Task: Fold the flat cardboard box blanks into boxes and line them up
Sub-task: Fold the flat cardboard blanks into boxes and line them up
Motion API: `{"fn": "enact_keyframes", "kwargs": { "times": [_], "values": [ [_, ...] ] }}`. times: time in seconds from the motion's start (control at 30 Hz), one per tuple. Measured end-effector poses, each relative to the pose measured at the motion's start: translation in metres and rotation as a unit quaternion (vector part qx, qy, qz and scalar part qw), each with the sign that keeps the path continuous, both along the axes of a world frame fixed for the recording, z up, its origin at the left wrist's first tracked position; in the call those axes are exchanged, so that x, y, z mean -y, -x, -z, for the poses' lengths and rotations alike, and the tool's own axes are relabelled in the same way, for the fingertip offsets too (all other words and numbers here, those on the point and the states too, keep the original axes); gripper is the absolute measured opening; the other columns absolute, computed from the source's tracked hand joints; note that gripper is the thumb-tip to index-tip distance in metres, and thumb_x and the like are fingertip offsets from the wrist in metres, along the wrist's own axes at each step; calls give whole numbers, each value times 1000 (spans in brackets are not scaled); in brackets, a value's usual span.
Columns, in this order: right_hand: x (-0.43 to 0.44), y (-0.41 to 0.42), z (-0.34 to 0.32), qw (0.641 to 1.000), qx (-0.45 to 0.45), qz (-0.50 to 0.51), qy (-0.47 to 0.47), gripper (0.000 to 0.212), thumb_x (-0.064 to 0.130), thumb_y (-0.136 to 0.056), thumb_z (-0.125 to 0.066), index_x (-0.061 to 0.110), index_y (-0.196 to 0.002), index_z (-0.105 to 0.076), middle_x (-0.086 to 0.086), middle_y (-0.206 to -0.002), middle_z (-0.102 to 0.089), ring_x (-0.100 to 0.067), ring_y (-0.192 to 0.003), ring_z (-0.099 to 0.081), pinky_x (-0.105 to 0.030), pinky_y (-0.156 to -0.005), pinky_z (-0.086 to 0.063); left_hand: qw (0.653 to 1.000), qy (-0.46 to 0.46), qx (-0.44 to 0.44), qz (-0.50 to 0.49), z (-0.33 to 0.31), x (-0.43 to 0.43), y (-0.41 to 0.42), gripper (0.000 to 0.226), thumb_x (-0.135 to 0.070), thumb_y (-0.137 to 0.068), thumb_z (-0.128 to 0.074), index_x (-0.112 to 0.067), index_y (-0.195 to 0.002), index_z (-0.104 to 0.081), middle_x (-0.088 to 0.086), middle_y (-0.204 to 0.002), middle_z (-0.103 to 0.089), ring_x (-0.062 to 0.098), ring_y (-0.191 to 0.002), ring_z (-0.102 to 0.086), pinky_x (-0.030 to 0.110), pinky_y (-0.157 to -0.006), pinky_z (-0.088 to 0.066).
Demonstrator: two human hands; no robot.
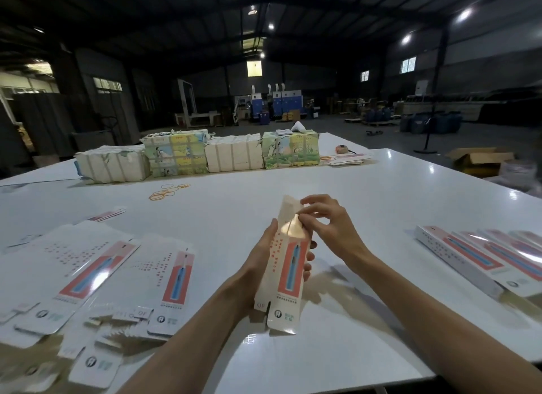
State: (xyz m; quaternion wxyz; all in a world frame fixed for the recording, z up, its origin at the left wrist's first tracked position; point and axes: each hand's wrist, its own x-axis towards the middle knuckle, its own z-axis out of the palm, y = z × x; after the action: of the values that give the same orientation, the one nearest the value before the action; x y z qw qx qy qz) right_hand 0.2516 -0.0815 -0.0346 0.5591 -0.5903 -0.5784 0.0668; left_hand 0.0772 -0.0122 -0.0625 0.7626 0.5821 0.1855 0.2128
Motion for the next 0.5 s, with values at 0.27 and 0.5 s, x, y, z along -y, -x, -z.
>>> {"fn": "enact_keyframes", "kwargs": {
  "times": [0.27, 0.5],
  "values": [
    [6, -7, -13, 978, -179, -100, 41, 16, 13, -98, -71, 10, -88, -83, 13, -133, -63, -19, -114, -65, -30, -91, -56, 998, -25, -18, 53, -12, 1, 0, 80, -74, -94, -33, -8, -128, -63, 15, -111, -74, 28, -82, -73, 40, -77, -61],
    [5, -6, -14, 941, -279, -186, 33, 38, 25, -89, -72, -7, -109, -77, 2, -140, -67, -26, -132, -59, -41, -115, -45, 998, 53, -44, 15, -17, 13, -13, 69, -74, -100, -28, -9, -95, -54, 5, -74, -54, 14, -54, -52, 23, -52, -51]
  ]
}}
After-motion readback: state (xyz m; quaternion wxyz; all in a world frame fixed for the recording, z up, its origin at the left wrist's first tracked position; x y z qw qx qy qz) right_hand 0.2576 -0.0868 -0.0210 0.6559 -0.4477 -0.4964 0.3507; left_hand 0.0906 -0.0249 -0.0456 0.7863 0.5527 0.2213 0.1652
